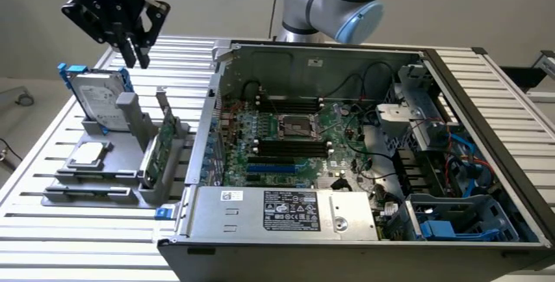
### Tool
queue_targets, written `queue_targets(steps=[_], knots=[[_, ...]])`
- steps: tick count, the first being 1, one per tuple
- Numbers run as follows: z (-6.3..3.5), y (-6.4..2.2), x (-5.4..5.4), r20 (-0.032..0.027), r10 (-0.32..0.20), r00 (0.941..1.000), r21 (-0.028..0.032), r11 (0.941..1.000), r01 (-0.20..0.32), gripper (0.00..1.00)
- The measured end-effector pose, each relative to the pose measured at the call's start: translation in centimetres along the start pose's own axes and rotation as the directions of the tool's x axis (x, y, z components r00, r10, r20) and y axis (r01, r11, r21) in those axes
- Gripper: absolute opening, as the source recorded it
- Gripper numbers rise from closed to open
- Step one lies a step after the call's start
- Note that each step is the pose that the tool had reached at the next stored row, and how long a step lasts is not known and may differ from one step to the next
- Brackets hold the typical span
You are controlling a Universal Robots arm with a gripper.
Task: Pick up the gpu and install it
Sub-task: 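Pick up the gpu and move the gpu toward the slot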
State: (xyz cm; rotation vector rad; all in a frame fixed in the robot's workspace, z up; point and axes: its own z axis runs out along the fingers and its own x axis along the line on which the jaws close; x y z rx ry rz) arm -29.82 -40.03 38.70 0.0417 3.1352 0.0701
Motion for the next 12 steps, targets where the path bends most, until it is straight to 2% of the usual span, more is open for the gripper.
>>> queue_targets(steps=[2,4,5,12], knots=[[0.0,0.0,0.0,0.0,0.0,1.0,0.0,1.0,0.0,0.36],[0.14,-0.01,0.0,0.0003,0.0,1.0,0.0002,1.0,0.0,0.36],[0.31,-0.03,0.0,0.0002,0.0,1.0,0.0003,1.0,0.0,0.42],[1.55,-0.39,0.0,0.0,0.0,1.0,0.0006,1.0,0.0,0.42]])
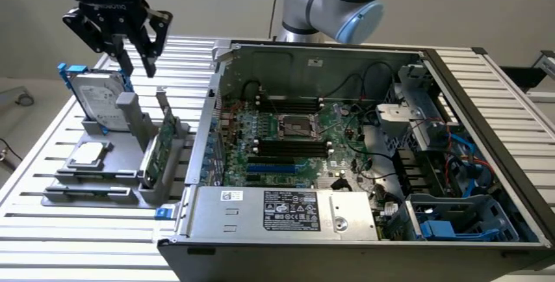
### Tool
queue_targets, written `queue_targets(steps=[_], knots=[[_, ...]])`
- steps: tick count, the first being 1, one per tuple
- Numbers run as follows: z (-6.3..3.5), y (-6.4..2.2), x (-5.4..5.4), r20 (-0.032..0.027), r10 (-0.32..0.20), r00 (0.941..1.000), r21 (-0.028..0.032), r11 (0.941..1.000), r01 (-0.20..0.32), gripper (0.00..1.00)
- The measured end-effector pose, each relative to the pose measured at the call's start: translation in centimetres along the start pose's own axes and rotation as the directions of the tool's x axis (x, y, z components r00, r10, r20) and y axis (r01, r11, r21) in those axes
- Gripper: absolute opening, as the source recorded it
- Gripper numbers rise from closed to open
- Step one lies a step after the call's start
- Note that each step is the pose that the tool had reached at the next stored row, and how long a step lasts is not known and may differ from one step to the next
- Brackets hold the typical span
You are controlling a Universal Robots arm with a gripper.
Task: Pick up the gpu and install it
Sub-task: 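Pick up the gpu and move the gpu toward the slot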
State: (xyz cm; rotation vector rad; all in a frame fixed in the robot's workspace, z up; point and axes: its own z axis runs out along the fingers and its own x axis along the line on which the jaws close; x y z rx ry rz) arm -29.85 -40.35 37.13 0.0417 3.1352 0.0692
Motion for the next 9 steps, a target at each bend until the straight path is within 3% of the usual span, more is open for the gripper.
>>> queue_targets(steps=[9], knots=[[1.62,-0.39,0.0,0.0,0.0,1.0,0.0,1.0,0.0,0.42]])
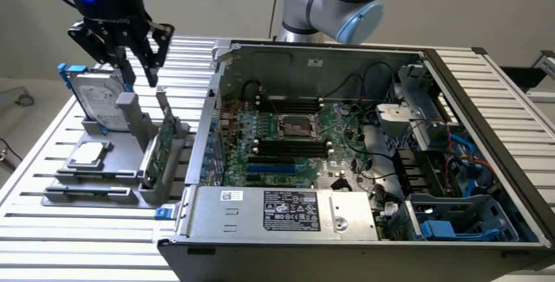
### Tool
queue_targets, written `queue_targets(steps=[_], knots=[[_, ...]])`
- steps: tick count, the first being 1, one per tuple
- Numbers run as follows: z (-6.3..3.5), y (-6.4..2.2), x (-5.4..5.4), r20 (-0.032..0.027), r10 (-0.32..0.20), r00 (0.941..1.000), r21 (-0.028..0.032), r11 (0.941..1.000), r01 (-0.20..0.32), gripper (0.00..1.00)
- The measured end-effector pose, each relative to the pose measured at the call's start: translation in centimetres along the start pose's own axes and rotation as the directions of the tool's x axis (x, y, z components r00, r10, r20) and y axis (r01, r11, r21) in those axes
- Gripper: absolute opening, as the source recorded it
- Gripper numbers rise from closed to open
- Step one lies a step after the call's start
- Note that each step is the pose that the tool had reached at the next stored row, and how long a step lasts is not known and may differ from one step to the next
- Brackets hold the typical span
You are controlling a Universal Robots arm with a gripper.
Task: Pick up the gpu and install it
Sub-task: 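Pick up the gpu and move the gpu toward the slot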
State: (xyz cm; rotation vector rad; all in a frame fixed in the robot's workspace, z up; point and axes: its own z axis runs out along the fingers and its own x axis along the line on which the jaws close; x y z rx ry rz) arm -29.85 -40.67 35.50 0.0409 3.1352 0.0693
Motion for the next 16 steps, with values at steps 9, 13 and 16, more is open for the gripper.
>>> queue_targets(steps=[9,13,16], knots=[[1.62,-0.27,0.0,-0.0001,-0.001,1.0,0.0001,1.0,0.001,0.42],[2.36,-0.5,0.0,0.0,-0.001,1.0,-0.0001,1.0,0.001,0.42],[2.88,-0.71,0.0,-0.0001,-0.001,1.0,0.0,1.0,0.001,0.42]])
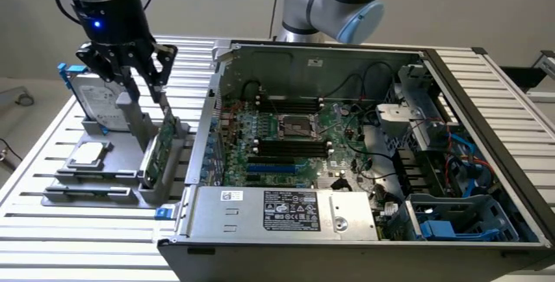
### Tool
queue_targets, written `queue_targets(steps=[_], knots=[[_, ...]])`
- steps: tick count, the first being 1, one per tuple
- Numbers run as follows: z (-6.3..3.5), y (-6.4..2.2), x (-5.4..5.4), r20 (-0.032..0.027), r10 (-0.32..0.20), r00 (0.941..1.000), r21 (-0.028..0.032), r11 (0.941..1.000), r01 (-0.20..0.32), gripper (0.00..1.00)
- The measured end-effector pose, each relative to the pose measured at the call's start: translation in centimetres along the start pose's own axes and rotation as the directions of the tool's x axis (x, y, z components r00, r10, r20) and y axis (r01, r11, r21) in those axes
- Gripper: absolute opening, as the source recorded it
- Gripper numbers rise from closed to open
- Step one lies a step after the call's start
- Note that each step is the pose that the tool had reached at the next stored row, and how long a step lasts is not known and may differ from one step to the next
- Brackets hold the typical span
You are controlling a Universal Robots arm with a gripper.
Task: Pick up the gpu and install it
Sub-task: 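Pick up the gpu and move the gpu toward the slot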
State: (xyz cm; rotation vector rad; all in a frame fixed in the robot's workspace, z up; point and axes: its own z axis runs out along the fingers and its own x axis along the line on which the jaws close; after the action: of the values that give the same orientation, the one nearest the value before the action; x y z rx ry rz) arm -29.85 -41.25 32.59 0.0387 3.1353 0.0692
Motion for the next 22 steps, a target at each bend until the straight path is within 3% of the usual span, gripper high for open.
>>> queue_targets(steps=[22], knots=[[3.92,-1.88,0.4,0.0,0.0,1.0,0.0,1.0,0.0,0.42]])
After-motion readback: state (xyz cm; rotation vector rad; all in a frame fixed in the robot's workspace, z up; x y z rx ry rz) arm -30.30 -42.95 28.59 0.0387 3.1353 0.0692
